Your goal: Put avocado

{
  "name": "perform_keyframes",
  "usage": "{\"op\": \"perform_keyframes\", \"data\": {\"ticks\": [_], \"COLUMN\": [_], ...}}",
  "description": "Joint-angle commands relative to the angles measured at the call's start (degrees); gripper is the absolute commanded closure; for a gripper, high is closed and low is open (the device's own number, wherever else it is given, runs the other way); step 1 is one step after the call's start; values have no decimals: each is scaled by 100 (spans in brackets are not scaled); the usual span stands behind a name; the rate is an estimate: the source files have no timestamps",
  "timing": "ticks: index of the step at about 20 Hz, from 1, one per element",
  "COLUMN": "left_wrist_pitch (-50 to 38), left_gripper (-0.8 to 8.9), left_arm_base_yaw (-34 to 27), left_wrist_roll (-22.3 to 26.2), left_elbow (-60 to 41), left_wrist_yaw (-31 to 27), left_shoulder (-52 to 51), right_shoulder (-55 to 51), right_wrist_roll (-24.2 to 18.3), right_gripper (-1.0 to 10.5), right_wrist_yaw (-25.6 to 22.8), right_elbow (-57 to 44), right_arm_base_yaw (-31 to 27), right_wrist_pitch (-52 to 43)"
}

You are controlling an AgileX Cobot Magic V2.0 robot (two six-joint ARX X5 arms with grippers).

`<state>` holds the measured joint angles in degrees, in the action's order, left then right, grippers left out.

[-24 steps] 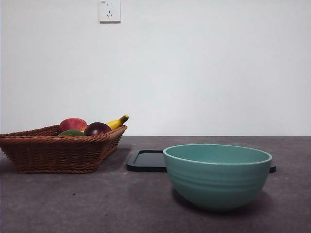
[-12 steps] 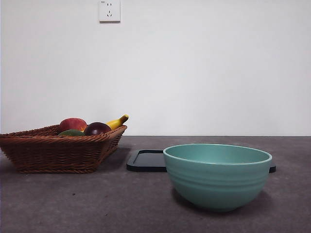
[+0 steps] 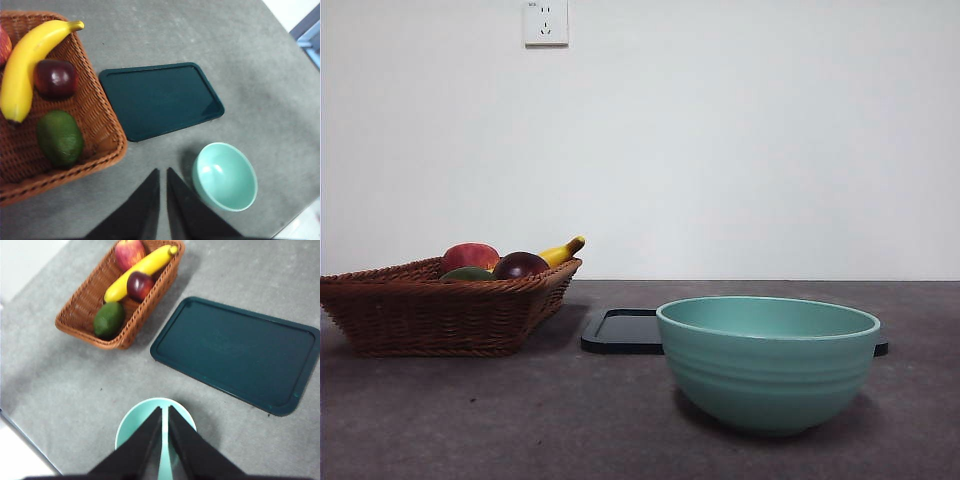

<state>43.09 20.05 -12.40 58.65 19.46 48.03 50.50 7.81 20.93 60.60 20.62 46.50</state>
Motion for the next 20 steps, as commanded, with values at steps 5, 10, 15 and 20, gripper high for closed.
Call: {"op": "perform_keyframes", "data": {"ticks": [5, 10, 15, 20], "left_wrist_pitch": [-109, -74, -17, 144], "left_gripper": [261, 126, 126, 126], "left_arm_base_yaw": [22, 22, 20, 15], "left_wrist_roll": [553, 442, 210, 37], "left_elbow": [118, 118, 118, 166], "left_wrist_yaw": [7, 4, -13, -17], "left_shoulder": [72, 70, 181, 1008], "right_shoulder": [33, 33, 33, 31], "right_wrist_roll": [-103, -74, -72, -72], "right_gripper": [666, 304, 304, 304], "right_wrist_yaw": [-63, -146, -144, -144], "right_elbow": [96, 96, 96, 96], "right_arm_base_yaw": [37, 37, 37, 37], "right_wrist_pitch": [-13, -17, -13, -13]}}
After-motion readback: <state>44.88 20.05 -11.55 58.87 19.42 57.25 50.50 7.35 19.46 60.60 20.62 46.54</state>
